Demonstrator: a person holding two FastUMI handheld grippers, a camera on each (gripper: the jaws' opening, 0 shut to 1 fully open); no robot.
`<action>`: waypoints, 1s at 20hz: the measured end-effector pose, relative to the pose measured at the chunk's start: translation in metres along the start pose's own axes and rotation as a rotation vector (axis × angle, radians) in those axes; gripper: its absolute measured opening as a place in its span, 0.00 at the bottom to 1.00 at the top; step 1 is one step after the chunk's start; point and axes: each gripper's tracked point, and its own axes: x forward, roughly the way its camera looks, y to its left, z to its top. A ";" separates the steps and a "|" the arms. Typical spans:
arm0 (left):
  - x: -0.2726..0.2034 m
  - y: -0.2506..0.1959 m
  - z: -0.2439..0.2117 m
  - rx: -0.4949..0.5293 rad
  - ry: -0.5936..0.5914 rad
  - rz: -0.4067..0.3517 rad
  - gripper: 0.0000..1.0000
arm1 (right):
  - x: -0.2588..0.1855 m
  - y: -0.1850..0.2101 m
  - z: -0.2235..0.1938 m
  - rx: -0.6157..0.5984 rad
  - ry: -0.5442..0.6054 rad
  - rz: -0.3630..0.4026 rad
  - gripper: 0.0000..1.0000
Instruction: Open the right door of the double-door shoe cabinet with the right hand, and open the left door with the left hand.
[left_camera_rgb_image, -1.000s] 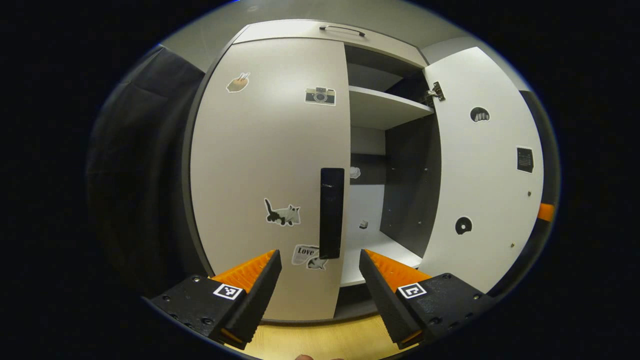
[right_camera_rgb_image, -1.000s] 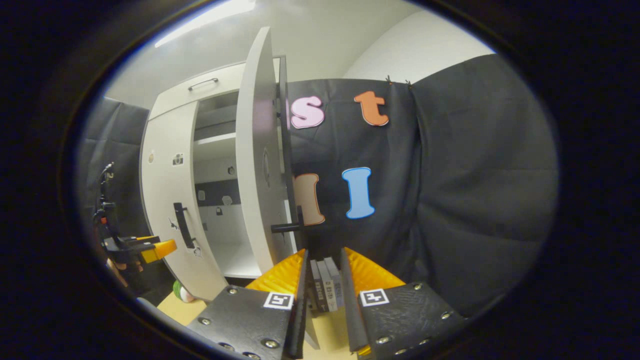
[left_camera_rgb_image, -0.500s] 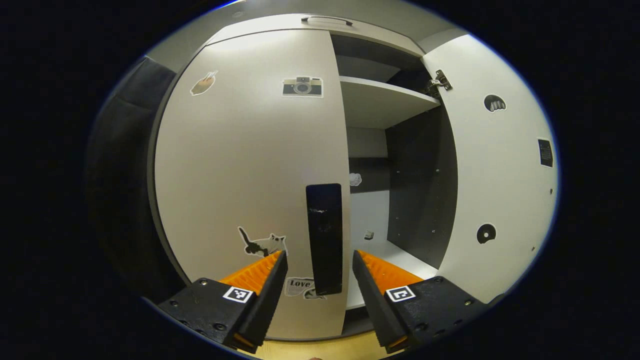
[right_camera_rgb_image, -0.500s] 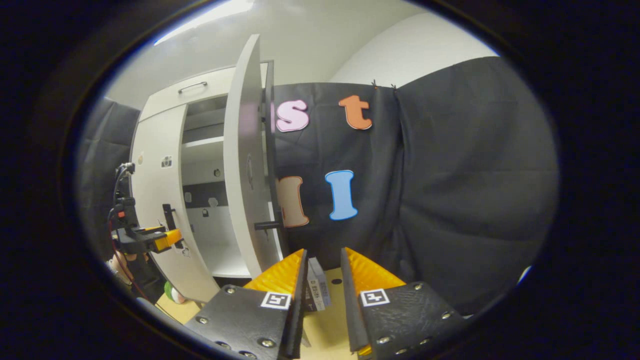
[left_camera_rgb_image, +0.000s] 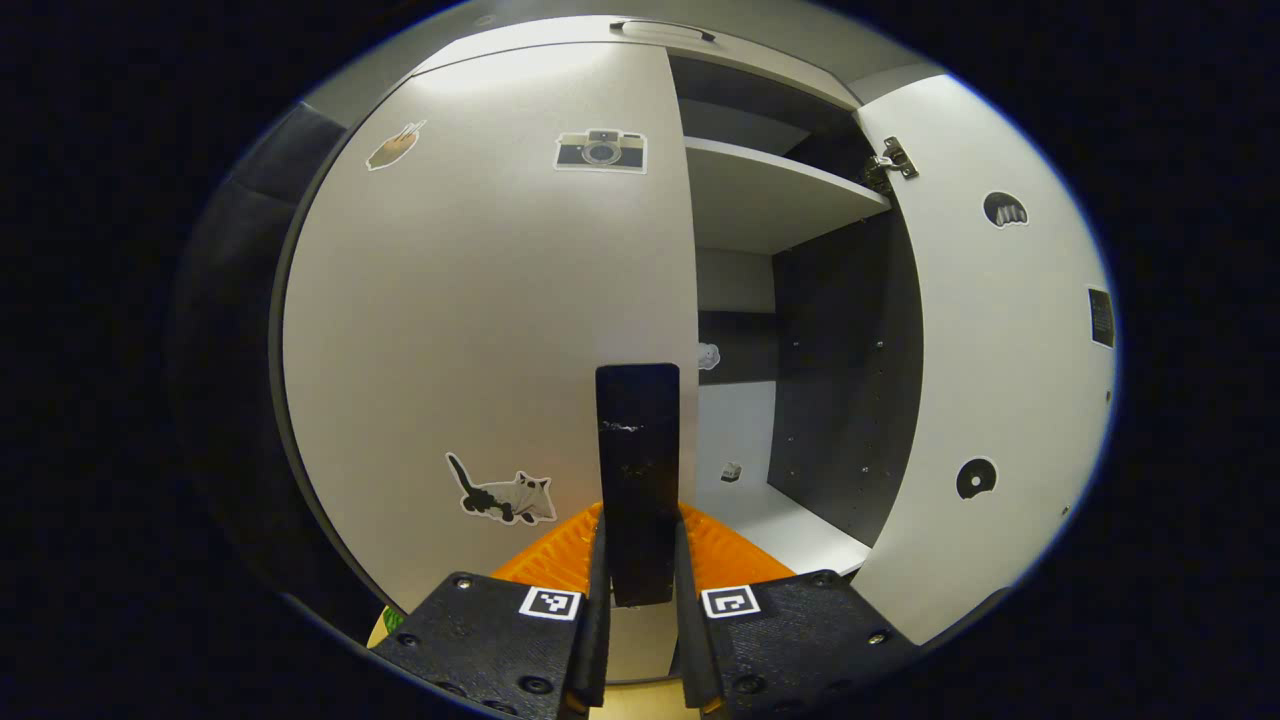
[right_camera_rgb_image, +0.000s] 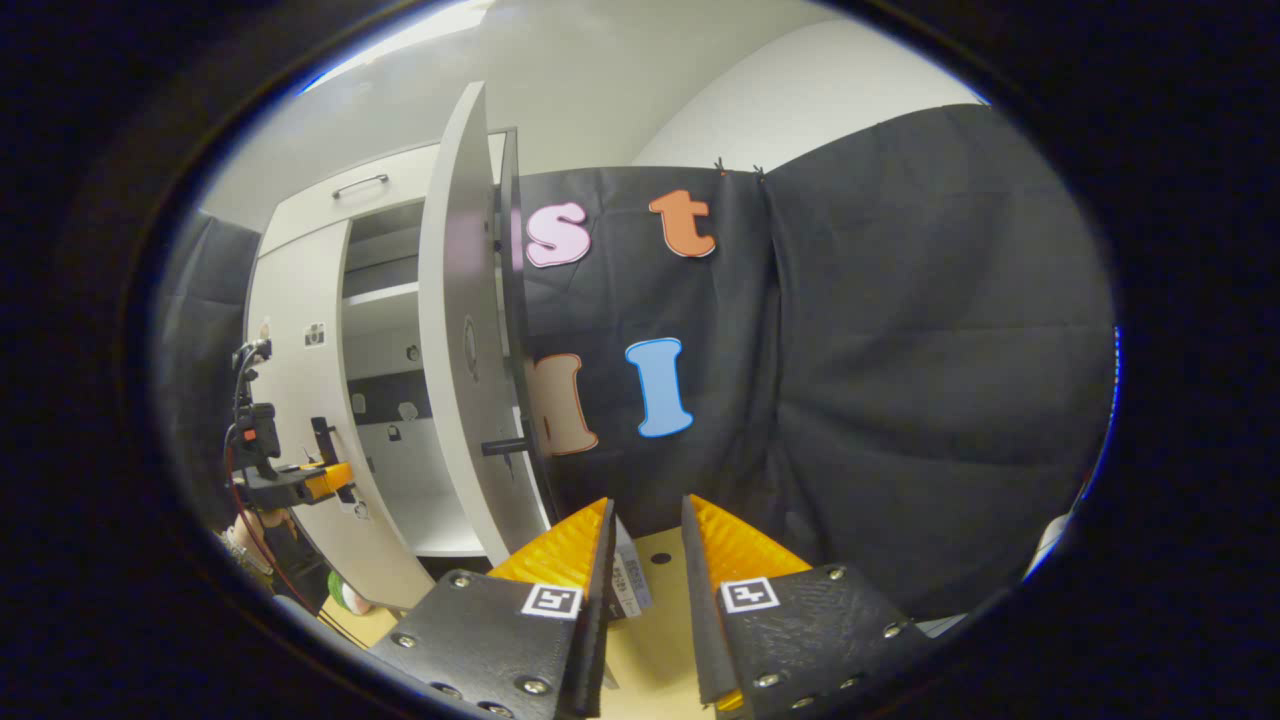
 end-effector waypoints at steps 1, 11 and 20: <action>-0.002 0.001 0.001 -0.005 0.001 0.004 0.29 | 0.001 0.002 -0.001 -0.003 0.002 0.002 0.36; -0.055 0.005 -0.001 -0.027 -0.013 -0.020 0.23 | 0.006 0.008 -0.005 -0.012 0.023 0.023 0.36; -0.104 0.020 -0.004 -0.036 0.010 -0.061 0.22 | 0.017 0.014 -0.009 -0.033 0.042 0.046 0.36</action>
